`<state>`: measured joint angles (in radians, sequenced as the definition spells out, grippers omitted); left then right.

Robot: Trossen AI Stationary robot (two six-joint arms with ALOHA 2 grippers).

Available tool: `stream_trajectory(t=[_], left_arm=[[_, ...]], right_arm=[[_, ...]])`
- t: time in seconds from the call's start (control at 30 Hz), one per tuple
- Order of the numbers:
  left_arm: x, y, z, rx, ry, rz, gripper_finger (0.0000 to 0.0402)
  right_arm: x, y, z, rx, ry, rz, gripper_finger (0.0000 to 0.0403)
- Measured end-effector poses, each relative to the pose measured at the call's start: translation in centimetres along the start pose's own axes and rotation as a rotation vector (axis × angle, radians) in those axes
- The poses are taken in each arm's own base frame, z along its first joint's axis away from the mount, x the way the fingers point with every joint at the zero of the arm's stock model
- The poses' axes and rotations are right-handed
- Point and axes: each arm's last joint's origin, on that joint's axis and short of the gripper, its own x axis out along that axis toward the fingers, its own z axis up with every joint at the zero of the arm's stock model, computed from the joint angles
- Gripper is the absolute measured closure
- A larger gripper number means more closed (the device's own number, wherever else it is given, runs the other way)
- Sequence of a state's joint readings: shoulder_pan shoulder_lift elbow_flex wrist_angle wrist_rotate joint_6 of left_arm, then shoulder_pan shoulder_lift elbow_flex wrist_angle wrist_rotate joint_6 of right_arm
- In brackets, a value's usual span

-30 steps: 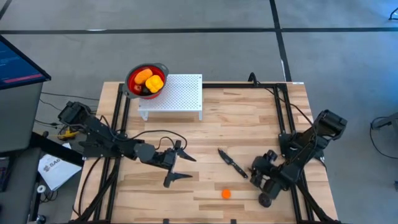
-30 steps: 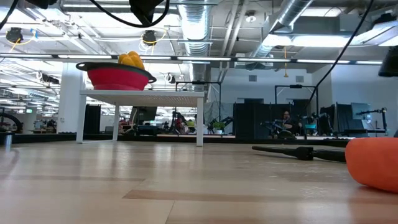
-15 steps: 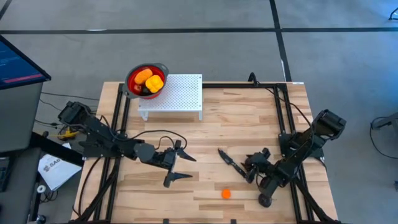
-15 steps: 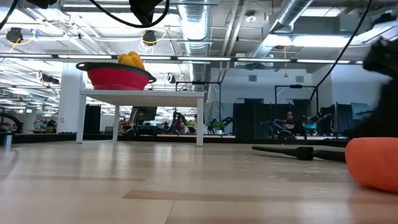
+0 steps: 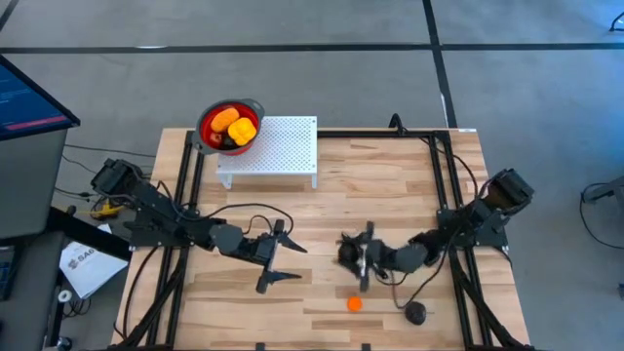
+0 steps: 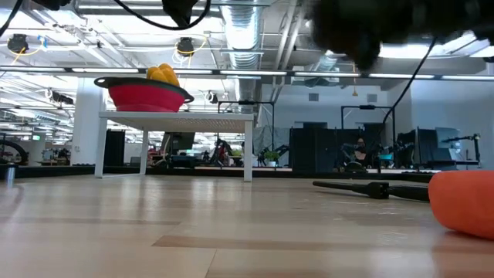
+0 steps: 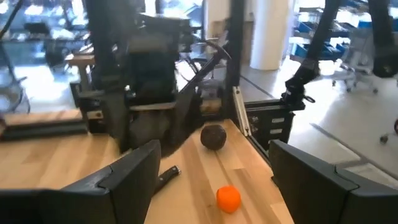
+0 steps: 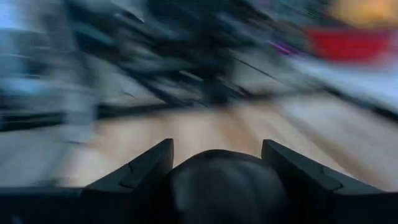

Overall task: Pick & Place Fruit
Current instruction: Put the top purple plum into the red strainer bowl on the shelf

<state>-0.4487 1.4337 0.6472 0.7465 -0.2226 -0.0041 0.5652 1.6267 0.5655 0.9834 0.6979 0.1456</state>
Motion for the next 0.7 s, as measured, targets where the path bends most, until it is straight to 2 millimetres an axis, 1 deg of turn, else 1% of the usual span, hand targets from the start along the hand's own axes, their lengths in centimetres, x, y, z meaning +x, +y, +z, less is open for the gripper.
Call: stream_trajectory(t=[0.07,0.17,0.23,0.33,0.4,0.47,0.6,0.7], left_arm=[[-0.1,-0.5,0.2,0.056,-0.023,-0.027,0.0108],[-0.4,-1.7,1.5,0.22,-0.084,-0.062,0.0108],[-0.6,-2.5,2.4,0.366,-0.131,-0.077,0.0108],[-0.8,-3.5,2.8,0.649,-0.16,-0.09,0.0108],[-0.8,-3.9,3.0,0.849,-0.183,-0.083,0.0108],[-0.5,-3.9,3.1,1.003,-0.183,-0.06,0.0108],[0.1,-3.5,3.8,1.128,-0.185,0.007,0.0108],[0.3,-3.1,4.0,1.23,-0.154,0.058,0.0108]], right_arm=[[0.8,-0.5,1.2,-0.01,-0.074,0.181,0.0169],[2.1,-1.8,2.2,-0.009,-0.125,0.314,0.0165],[2.8,-2.5,3.3,0.001,-0.193,0.372,0.0165],[3.8,-3.2,4.7,-0.002,-0.247,0.464,0.0164],[4.6,-3.6,5.7,-0.008,-0.281,0.501,0.0164],[5.3,-3.9,6.8,-0.014,-0.311,0.53,0.0164],[6.2,-4.3,7.8,-0.027,-0.304,0.555,0.0164],[6.5,-4.4,8.2,-0.026,-0.312,0.552,0.0163]])
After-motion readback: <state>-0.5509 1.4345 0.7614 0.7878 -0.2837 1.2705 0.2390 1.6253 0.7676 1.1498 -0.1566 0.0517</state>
